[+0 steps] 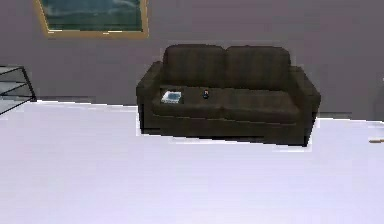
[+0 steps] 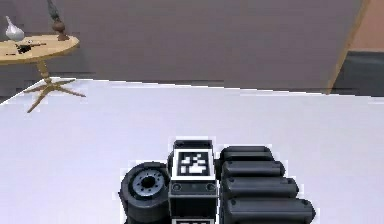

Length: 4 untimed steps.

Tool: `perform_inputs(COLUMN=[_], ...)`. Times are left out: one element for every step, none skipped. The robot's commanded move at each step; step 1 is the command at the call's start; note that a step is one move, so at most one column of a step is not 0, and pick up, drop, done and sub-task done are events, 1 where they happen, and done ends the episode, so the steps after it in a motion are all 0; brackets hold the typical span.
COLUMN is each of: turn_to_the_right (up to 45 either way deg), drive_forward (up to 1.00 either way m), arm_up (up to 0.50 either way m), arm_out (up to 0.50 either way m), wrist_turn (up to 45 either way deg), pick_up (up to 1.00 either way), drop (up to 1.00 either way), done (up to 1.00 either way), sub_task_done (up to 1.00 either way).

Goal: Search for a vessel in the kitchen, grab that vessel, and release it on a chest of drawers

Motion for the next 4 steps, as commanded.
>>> perform_inputs(turn_to_the_right=[-45.0, -45.0, -15.0, 0.0], drive_forward=[0.00, 0.00, 0.00, 0.30], arm_up=[0.00, 0.00, 0.00, 0.00], arm_out=[0.00, 0.00, 0.00, 0.00], wrist_turn=[0.0, 0.0, 0.0, 0.0], pick_up=[0.00, 0.00, 0.00, 0.00], drop=[0.00, 0.00, 0.00, 0.00], done=[0.00, 0.00, 0.00, 0.00], sub_task_done=[0.00, 0.00, 0.00, 0.00])
